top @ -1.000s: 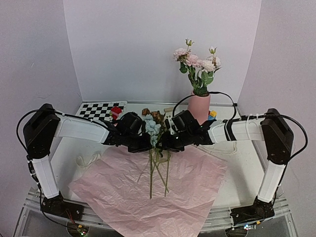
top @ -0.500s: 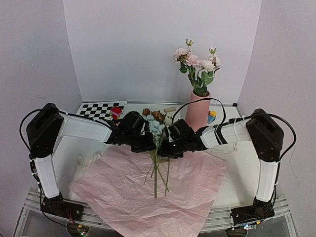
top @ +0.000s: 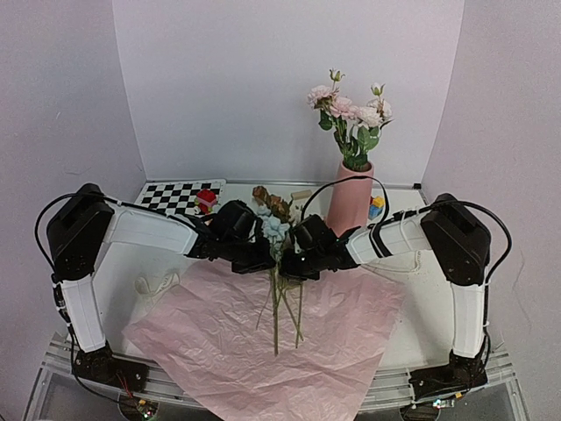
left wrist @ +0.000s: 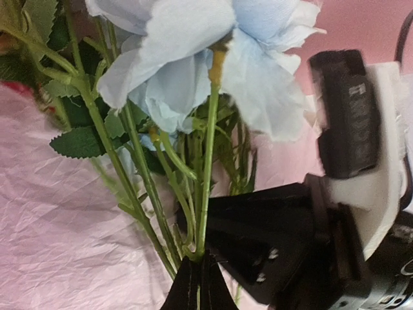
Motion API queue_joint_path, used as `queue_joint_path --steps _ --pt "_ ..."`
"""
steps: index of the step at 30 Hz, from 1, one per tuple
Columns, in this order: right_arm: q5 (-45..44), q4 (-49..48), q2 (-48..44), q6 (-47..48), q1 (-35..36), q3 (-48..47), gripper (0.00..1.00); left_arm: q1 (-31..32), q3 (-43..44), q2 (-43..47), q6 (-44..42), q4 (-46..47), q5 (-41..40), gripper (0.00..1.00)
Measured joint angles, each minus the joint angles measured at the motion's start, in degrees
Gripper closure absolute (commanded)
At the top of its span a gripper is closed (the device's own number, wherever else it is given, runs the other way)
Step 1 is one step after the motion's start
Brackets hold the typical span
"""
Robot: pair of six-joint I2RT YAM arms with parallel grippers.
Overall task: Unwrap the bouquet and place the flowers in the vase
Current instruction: Adjust the fake flower with the wrapping paper.
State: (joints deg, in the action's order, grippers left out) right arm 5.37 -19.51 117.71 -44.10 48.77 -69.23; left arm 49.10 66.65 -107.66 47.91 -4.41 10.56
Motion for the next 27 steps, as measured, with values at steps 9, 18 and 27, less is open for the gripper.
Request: queue_joint_path --steps 9,18,27 --pt "-1.86 0.04 -1.04 0.4 0.02 0.13 0.98 0.26 -10.77 6.36 -0.07 0.98 1.47 1.0" --pt "-4.28 0.66 -3.01 1.91 -0.47 0.15 0.96 0.5 -18.21 18.97 -0.1 -1.16 -1.42 1.0" --pt "-6.5 2.15 -9.72 4.95 -1.51 1.78 0.93 0.5 -17.73 21.9 -1.16 -3.02 -5.4 1.0"
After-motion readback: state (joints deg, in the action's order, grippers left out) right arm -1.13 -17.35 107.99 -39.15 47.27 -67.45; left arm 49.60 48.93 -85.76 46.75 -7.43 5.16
